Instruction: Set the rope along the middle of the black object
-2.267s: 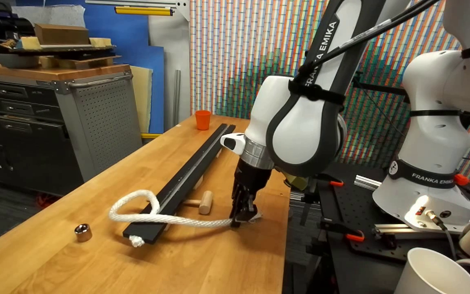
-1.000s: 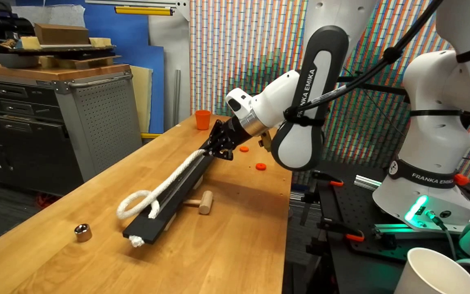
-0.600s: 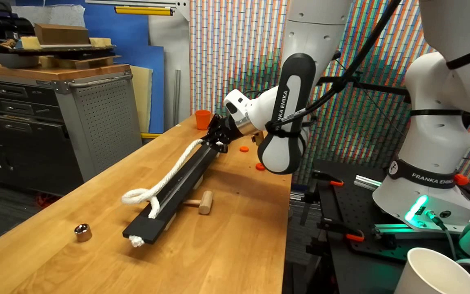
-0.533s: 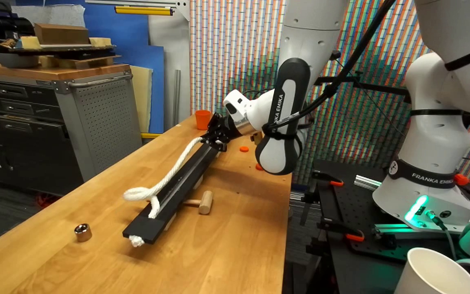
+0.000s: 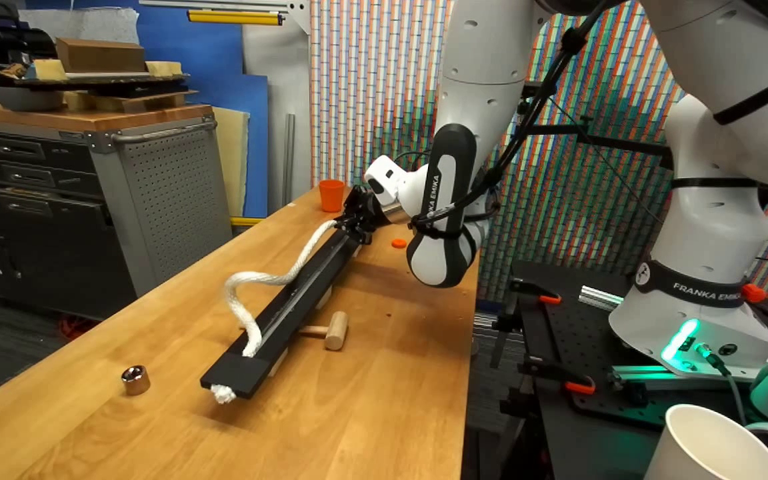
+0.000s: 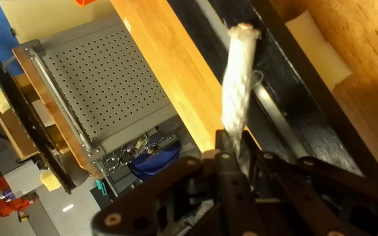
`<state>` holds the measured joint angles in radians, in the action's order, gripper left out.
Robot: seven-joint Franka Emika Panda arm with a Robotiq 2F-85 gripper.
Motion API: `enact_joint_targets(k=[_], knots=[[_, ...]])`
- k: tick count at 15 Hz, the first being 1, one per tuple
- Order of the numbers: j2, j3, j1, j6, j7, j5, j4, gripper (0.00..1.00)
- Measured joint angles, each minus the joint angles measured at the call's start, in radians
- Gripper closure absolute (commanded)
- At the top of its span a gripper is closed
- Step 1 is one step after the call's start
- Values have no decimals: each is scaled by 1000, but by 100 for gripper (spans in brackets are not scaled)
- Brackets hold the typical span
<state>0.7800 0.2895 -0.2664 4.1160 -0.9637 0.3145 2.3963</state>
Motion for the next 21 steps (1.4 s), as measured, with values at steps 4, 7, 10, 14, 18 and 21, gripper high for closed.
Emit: enact_joint_targets(k=[4,7,10,14,18,21], knots=[[1,12,7,-7,-33,-25,-3,96],[1,23,7,-6,-71,-30,-14,96],[1,30,7,-7,-108,-35,-14,96],[0,31,15,-14,-120,-135,24,96],[-22,55,86,-10,-144,-298,57,95],[-24,73,106,-8,-203,-312,63,96]])
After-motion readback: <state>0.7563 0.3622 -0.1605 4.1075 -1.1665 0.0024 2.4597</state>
